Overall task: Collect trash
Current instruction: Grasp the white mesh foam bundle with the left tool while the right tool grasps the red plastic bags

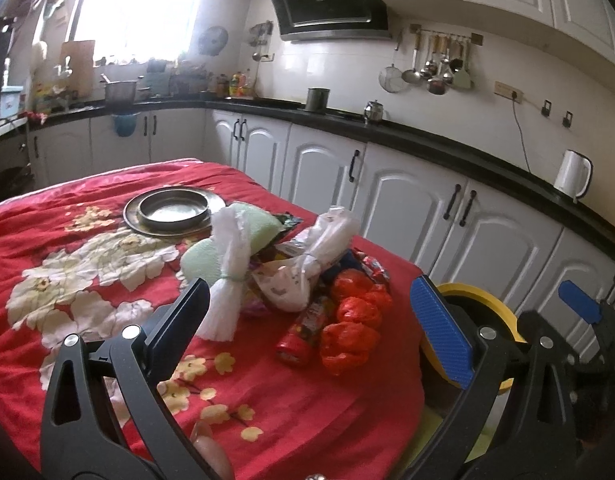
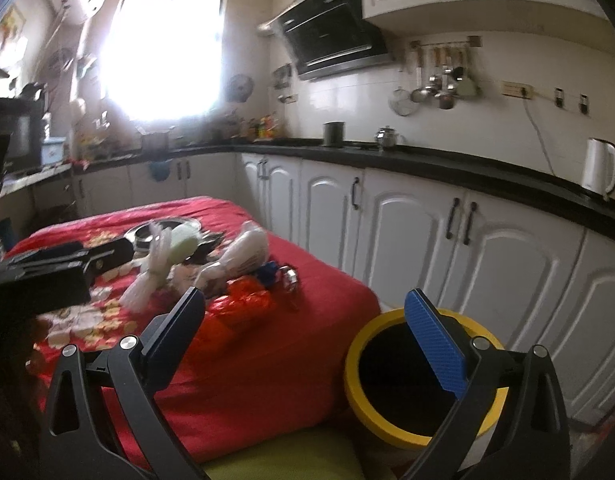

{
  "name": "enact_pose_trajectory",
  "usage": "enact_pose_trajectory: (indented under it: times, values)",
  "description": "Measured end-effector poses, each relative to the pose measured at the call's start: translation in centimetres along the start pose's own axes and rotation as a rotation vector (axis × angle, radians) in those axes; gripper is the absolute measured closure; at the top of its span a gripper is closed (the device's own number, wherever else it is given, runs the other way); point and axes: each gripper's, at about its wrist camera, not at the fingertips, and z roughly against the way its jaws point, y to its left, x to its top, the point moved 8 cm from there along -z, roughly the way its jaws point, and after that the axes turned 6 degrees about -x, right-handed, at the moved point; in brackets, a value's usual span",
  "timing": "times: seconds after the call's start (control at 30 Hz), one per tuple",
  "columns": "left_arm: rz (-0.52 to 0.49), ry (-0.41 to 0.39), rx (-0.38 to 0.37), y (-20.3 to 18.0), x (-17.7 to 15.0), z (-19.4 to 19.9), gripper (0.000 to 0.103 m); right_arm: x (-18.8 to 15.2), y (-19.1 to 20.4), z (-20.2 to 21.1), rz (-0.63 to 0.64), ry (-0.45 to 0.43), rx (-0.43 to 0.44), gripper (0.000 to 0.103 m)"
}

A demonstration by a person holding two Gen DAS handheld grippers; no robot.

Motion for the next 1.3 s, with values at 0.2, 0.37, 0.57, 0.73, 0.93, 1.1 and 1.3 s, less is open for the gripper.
enact_pose_trajectory:
  times: [0.2,0.37,0.57,0.73,0.93,1.1,1.3]
  values:
    - [0.043,0.0,0.043,2.7,0.2,-0.1,0.011,0.2,2.4,-0.9,0.046,0.024,0.066,0.006]
    - [0.075,-0.014,0.097,5.6,0.9,-0.1,0.011,0.3,4.2,-2.0,0.063,0.047,0.106,0.006]
    - [0.098,-0.014,0.148,8.7,1.4,-0.5,0.011,0.2,5.8,-4.5,0.055,0.094,0.138,0.006]
    - [0.095,0.028,0.155,10.8,1.5,-2.3,0.011,0.2,6.4,-7.3,0.028,0.135,0.134,0.006]
    - [0.083,0.138,0.09,10.9,0.6,-5.8,0.011,-1.0,6.7,-11.3,0.004,0.23,0.117,0.006]
    - [0.114,0.185,0.068,11.4,-0.2,-8.1,0.011,-2.6,6.9,-14.2,-0.042,0.334,0.145,0.006]
    - [0.139,0.245,0.062,12.1,-1.7,-10.1,0.011,-4.1,7.8,-16.3,-0.063,0.404,0.178,0.006]
